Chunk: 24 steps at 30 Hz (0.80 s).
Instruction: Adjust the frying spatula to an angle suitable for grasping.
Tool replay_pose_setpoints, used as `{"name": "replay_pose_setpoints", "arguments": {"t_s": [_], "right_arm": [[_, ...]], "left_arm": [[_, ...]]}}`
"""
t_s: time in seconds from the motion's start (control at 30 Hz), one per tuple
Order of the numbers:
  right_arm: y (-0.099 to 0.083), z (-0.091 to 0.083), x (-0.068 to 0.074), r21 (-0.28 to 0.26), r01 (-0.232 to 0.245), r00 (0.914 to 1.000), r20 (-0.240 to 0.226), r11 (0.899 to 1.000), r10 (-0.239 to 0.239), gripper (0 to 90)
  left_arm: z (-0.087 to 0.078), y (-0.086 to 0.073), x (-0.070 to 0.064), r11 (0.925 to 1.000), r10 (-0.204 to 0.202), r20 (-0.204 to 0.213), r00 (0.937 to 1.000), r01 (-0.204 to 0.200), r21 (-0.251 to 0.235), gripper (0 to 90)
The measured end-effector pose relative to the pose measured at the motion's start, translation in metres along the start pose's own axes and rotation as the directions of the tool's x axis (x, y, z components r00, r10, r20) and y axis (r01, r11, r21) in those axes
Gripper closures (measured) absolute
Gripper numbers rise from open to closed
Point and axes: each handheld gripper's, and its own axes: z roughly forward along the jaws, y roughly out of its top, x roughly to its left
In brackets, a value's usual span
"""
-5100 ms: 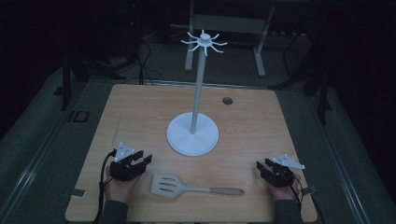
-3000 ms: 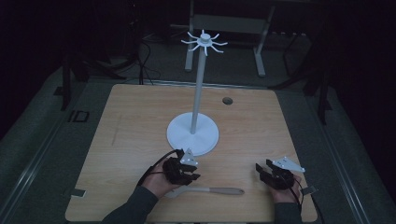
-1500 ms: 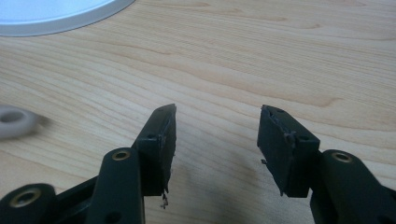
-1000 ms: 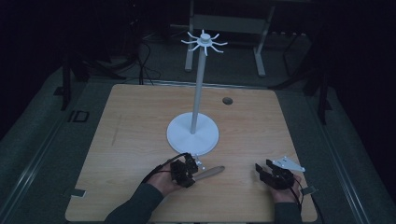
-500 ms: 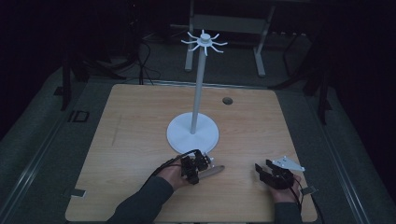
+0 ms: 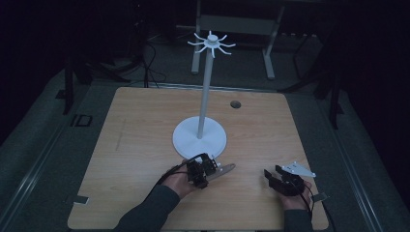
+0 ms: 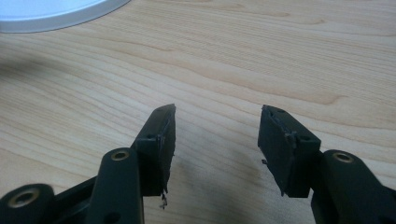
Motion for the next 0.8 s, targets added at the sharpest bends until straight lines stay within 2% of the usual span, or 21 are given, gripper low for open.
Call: {"name": "replay_pose_setpoints", "arguments": {"t_s": [0.1, 0.2, 0.3, 0.4, 0.47, 0.53, 0.63, 0.67, 0.7, 0.73, 0.77, 0.8], "right_arm": [[0.000, 0.000, 0.000, 0.001, 0.000, 1.0000, 0.001, 1.000, 0.000, 46.3], [0.000, 0.000, 0.000, 0.001, -0.001, 1.0000, 0.002, 1.000, 0.001, 46.3], [0.000, 0.000, 0.000, 0.002, -0.003, 1.0000, 0.002, 1.000, 0.003, 46.3], [0.000, 0.000, 0.000, 0.002, -0.005, 1.0000, 0.002, 1.000, 0.005, 46.2], [0.000, 0.000, 0.000, 0.002, -0.006, 1.0000, 0.003, 1.000, 0.006, 46.1], [0.000, 0.000, 0.000, 0.001, -0.007, 1.0000, 0.004, 1.000, 0.007, 46.1], [0.000, 0.000, 0.000, 0.002, -0.008, 1.0000, 0.004, 1.000, 0.008, 46.2], [0.000, 0.000, 0.000, 0.002, -0.007, 1.0000, 0.004, 1.000, 0.007, 46.2], [0.000, 0.000, 0.000, 0.002, -0.007, 1.0000, 0.004, 1.000, 0.007, 46.2], [0.000, 0.000, 0.000, 0.003, -0.004, 1.0000, 0.006, 1.000, 0.004, 46.2], [0.000, 0.000, 0.000, 0.003, -0.004, 1.0000, 0.006, 1.000, 0.004, 46.2], [0.000, 0.000, 0.000, 0.002, -0.002, 1.0000, 0.007, 1.000, 0.002, 46.1]], "left_arm": [[-0.008, -0.003, 0.002, 0.9983, -0.017, -0.017, 0.9997, 0.016, -0.056, 75.4], [-0.015, -0.007, 0.001, 0.9931, -0.037, -0.040, 0.9985, 0.032, -0.113, 75.4], [-0.022, -0.010, 0.003, 0.9822, -0.064, -0.052, 0.9966, 0.054, -0.180, 75.4], [-0.031, -0.014, 0.005, 0.9669, -0.106, -0.074, 0.9916, 0.086, -0.240, 75.4], [-0.036, -0.016, 0.007, 0.9534, -0.137, -0.086, 0.9868, 0.108, -0.282, 75.4], [-0.042, -0.019, 0.008, 0.9336, -0.183, -0.099, 0.9782, 0.141, -0.329, 75.4], [-0.050, -0.023, 0.012, 0.9124, -0.220, -0.119, 0.9682, 0.161, -0.376, 75.4], [-0.055, -0.025, 0.013, 0.8961, -0.248, -0.132, 0.9599, 0.175, -0.408, 75.4], [-0.055, -0.025, 0.013, 0.8961, -0.248, -0.132, 0.9599, 0.175, -0.408, 75.4], [-0.058, -0.027, 0.014, 0.8831, -0.268, -0.139, 0.9535, 0.185, -0.431, 75.5], [-0.058, -0.027, 0.014, 0.8831, -0.268, -0.139, 0.9535, 0.185, -0.431, 75.5], [-0.061, -0.027, 0.014, 0.8706, -0.285, -0.141, 0.9481, 0.195, -0.452, 75.5]]}}
